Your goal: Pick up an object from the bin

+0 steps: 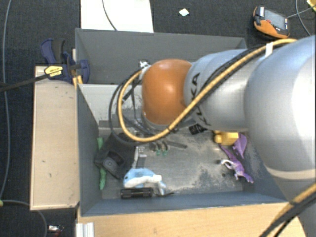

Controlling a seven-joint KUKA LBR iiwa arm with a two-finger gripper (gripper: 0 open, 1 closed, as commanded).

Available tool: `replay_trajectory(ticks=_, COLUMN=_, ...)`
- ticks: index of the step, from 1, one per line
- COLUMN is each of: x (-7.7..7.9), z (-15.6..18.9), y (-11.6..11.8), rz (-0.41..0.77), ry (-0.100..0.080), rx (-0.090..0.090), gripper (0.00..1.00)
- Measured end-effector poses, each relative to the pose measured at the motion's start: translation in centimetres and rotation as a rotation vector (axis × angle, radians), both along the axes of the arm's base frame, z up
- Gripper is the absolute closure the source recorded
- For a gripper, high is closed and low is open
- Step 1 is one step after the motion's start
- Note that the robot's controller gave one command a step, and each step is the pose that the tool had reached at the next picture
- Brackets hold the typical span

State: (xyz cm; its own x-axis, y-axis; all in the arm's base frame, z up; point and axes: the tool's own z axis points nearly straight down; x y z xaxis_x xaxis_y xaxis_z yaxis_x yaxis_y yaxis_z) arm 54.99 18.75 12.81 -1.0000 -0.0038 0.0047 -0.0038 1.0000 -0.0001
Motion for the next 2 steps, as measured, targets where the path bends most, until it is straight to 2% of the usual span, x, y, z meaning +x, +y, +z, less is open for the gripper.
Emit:
replay_trajectory(ticks=1, x=0.2, z=0.5, y=-0.1, rz=-0.007, ry=-0.007, rx=0.001, gripper=0.00)
replay_trajectory(ticks=2, x=-0.5, z=-5.7, y=6.2, rz=-0.140, ry=-0.004, rx=-0.006, gripper=0.00)
